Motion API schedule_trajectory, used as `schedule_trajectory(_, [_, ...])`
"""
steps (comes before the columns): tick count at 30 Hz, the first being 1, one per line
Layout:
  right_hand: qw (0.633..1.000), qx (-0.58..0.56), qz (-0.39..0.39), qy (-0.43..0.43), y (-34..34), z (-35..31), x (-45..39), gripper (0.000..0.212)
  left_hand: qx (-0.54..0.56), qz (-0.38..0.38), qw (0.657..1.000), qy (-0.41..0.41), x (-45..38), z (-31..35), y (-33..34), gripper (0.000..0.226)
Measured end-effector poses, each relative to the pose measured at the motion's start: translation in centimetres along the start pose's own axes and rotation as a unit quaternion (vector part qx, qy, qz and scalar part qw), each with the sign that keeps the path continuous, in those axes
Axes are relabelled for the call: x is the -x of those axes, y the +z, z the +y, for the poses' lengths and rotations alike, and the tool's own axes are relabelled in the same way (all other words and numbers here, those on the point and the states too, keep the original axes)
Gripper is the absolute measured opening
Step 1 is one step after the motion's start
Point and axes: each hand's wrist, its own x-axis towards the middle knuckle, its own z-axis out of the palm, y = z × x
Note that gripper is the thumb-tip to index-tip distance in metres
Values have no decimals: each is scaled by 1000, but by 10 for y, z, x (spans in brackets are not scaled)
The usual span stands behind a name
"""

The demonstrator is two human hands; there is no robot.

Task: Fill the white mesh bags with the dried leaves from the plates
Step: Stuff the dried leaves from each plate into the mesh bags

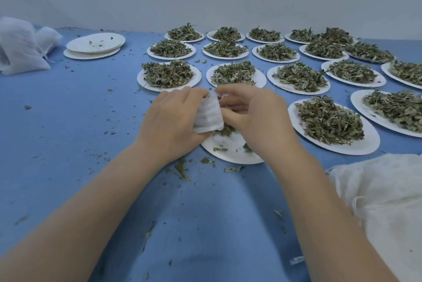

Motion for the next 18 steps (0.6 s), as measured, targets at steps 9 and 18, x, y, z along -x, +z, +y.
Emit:
schedule_trajectory(9, [990, -134, 9, 46, -1, 2, -1, 44, 20, 6, 999, -28, 1, 3, 0, 52])
schedule_trajectory(18, [996, -50, -72, -21, 6, 2, 1, 44, 18, 47, 999, -2, 0, 5, 1, 43])
